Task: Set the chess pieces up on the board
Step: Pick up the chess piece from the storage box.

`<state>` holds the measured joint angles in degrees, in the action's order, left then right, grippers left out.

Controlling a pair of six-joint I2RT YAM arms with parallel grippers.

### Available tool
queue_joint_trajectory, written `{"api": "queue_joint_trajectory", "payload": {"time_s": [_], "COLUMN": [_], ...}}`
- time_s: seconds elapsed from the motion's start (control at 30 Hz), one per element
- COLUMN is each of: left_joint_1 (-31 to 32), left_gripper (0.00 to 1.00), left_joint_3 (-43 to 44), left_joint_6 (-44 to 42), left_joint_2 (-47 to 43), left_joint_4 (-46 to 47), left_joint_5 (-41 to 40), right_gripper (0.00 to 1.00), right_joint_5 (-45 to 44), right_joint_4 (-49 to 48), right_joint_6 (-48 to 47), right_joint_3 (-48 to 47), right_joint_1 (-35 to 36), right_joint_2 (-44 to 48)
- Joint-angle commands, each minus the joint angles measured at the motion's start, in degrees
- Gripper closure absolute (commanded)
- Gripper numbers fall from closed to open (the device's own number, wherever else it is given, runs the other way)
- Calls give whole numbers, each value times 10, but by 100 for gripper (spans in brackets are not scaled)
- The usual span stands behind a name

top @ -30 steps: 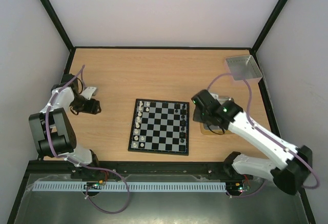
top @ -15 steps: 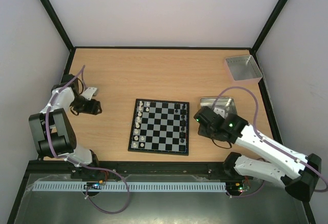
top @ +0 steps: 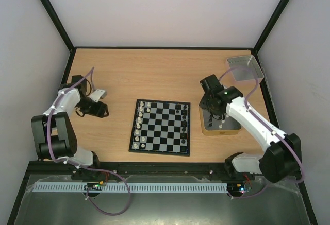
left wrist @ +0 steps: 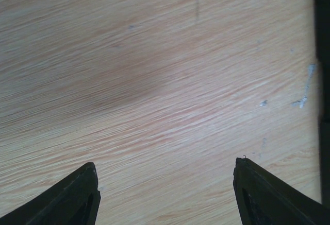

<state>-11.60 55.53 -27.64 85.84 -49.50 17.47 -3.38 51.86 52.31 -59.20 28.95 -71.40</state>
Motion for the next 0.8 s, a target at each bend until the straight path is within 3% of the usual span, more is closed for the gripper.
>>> {"api": "queue_joint_trajectory", "payload": {"time_s": [0.0, 0.3, 0.57, 0.77], "left_joint_1": [20, 30, 48, 50], "left_gripper": [30, 31, 31, 30], "left_joint_3": [9, 50, 85, 63], "left_joint_6": [11, 67, 65, 77], "left_joint_2": [-15, -13, 24, 20], "left_joint_4": [-40, -38, -39, -18], "left_joint_5": [0, -12, 8, 16], "right_gripper": [66, 72, 78, 80], "right_joint_5": [45, 110, 173, 144], "right_joint_4": [-39, -90, -140, -121], "right_joint_6": [-66, -114, -106, -129], "right_joint_3": [-13, -7, 28, 20], "right_joint_1": [-57, -181, -186, -186], "right_joint_2": [-46, -124, -150, -172]}}
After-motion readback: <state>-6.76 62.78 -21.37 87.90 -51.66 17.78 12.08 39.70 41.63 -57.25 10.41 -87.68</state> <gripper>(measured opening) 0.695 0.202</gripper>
